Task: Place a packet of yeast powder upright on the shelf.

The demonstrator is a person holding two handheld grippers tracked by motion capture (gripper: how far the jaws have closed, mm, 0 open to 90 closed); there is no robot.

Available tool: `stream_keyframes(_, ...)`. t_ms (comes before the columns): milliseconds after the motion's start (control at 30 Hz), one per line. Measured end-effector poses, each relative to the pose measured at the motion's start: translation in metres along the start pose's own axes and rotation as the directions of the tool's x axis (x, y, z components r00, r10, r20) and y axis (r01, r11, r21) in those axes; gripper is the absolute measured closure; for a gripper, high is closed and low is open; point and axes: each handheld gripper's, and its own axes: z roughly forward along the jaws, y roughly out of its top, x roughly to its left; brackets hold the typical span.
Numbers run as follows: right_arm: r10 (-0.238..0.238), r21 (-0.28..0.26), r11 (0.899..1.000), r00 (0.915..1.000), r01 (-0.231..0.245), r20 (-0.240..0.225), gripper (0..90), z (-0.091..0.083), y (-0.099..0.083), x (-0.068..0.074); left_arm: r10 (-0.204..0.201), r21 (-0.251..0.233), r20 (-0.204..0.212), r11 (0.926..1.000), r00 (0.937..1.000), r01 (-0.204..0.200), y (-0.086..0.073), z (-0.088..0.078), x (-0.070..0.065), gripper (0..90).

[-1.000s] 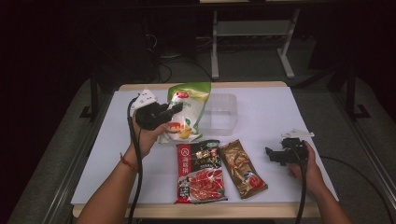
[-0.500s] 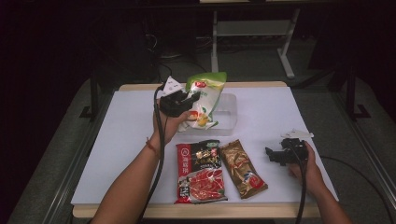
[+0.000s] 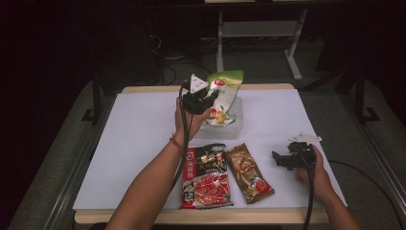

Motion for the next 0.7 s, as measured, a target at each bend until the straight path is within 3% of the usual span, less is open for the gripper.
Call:
stream_keyframes(100, -0.001, -0.001, 1.0, 1.0, 0.001, 0.0, 13.4, 0.0, 0.0, 0.0, -0.017, -0.023, 0.023, 0.9996, 0.9996, 0.017, -0.001, 0.007, -0.001, 78.7)
stream_keyframes(333, -0.003, -0.002, 1.0, 1.0, 0.003, 0.002, 13.4, 0.0, 0.0, 0.0, -0.02, -0.049, 0.01, 0.9986, 0.9998, 0.02, -0.005, 0.022, -0.006, 78.7)
stream_keyframes(367, -0.003, -0.002, 1.0, 1.0, 0.003, 0.002, 13.4, 0.0, 0.0, 0.0, -0.015, -0.048, 0.002, 0.9987, 0.9999, 0.015, -0.005, 0.025, -0.007, 78.7)
stream_keyframes(400, -0.003, -0.002, 1.0, 1.0, 0.003, 0.002, 13.3, 0.0, 0.0, 0.0, 0.008, -0.041, -0.033, 0.9991, 0.9994, -0.01, -0.006, 0.029, -0.008, 78.7)
stream_keyframes(600, -0.004, -0.002, 1.0, 1.0, 0.004, 0.001, 13.4, 0.0, 0.0, 0.0, 0.059, -0.006, -0.095, 0.9982, 0.9937, -0.06, -0.007, 0.038, -0.013, 78.7)
stream_keyframes(700, -0.003, -0.001, 1.0, 1.0, 0.003, 0.001, 13.4, 0.0, 0.0, 0.0, 0.094, 0.01, -0.141, 0.9956, 0.9856, -0.093, -0.005, 0.041, -0.022, 78.7)
